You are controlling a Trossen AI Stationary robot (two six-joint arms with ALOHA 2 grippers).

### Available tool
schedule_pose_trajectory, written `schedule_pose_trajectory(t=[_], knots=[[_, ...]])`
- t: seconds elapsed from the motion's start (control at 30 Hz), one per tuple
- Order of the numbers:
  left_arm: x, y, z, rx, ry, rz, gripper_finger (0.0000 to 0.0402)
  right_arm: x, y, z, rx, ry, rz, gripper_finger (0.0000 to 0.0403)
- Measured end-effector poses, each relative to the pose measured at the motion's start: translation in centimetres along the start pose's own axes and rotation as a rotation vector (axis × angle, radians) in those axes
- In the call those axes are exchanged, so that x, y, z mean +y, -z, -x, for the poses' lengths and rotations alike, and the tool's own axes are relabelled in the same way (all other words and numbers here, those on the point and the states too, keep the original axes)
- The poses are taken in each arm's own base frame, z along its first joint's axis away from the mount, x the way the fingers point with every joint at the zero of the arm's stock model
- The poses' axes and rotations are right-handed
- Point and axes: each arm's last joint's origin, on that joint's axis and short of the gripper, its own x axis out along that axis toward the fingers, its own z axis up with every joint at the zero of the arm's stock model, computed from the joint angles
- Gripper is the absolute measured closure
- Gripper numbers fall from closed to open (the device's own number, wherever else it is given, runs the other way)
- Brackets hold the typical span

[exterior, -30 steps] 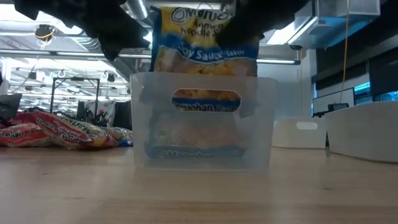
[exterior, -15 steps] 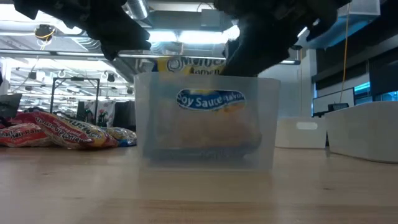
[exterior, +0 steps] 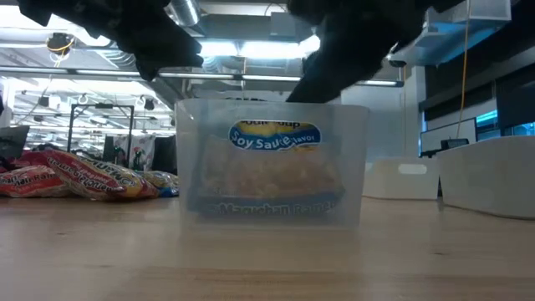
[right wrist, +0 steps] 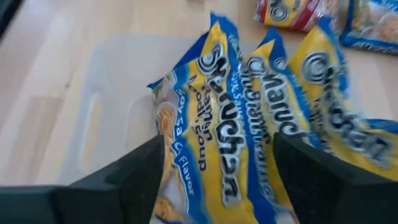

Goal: Sort Maruchan noodles
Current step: Put the top blue noodle pack into the transparent bin, then put the blue noodle pack into the transparent bin

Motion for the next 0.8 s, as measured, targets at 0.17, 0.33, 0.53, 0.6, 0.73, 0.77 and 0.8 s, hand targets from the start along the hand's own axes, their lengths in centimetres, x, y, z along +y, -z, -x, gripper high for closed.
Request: schedule_pose_trajectory(t=[0.17, 0.33, 0.53, 0.6, 0.73, 0.77, 0.8], knots=[[0.8, -0.4, -0.2, -0.032, -0.079, 0.012, 0.0288, -0.5, -0.7, 3.3, 0.012, -0.054, 0.072, 0.01], [2.4, -0.6, -0.6, -0.028, -0.155, 0.011, 0.0267, -1.5, -0.8, 6.7, 0.02, -0.089, 0.171, 0.0103], [6.2, -0.8, -1.1, 0.016, -0.349, 0.028, 0.0231, -4.1, 2.2, 8.7, -0.082, -0.043, 0.136, 0.0104], [7.4, -1.0, -1.0, 0.027, -0.419, -0.027, 0.0229, -4.9, 3.8, 9.0, -0.146, -0.037, 0.08, 0.0104], [8.7, -1.2, -0.9, 0.036, -0.539, -0.11, 0.0228, -5.4, 7.0, 8.8, -0.243, -0.073, -0.051, 0.0104], [8.9, -1.2, -0.9, 0.042, -0.55, -0.111, 0.0228, -5.3, 7.6, 8.6, -0.26, -0.085, -0.081, 0.0104], [9.1, -1.1, -0.8, 0.056, -0.564, -0.114, 0.0228, -5.3, 8.2, 8.5, -0.263, -0.098, -0.112, 0.0104]])
